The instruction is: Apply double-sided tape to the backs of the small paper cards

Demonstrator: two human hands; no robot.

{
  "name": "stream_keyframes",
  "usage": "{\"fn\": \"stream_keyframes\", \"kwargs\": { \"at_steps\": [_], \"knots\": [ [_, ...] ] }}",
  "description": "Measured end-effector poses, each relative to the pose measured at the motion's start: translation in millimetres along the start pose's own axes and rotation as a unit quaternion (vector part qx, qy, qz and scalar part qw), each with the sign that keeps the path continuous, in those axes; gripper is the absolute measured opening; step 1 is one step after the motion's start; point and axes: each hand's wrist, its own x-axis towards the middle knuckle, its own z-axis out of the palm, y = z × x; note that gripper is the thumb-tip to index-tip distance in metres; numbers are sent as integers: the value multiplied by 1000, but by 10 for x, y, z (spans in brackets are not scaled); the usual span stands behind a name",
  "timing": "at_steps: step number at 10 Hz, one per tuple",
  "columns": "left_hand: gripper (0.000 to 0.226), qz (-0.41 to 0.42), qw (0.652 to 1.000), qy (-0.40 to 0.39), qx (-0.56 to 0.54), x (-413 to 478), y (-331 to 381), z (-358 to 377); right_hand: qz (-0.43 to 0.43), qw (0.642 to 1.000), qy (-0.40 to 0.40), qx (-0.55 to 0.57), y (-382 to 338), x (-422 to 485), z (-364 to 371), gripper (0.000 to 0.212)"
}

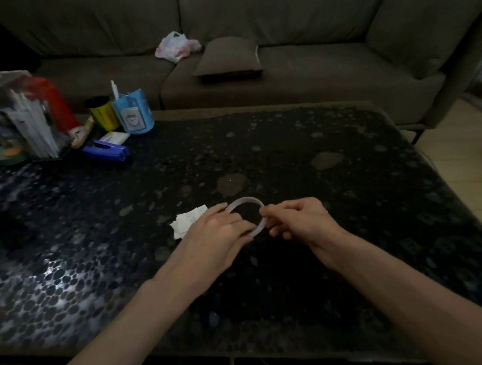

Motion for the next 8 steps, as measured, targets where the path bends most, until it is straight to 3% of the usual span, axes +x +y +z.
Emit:
{"fn": "stream_keyframes", "kwargs": {
  "at_steps": [1, 2, 3, 4, 5, 8],
  "knots": [
    [22, -32, 998, 39, -26, 99, 72, 100, -43, 998, 42, -25, 62, 15, -101, 8],
    [25, -38, 998, 41, -13, 198, 83, 189, -93, 984, 90, -119, 95, 30, -138, 16],
    [29, -25, 998, 25, 55, 352, 19, 342, -174, 933, 129, -286, 149, 51, -169, 30],
    [30, -31, 997, 18, 70, 420, -29, 424, -202, 903, 128, -357, 202, 69, -174, 33],
    [27, -62, 997, 27, -21, 455, -42, 473, -224, 873, 117, -418, 276, 113, -178, 30],
    [29, -93, 993, 33, -66, 271, -19, 350, -251, 843, 115, -462, 284, 150, -167, 34]
  ]
}}
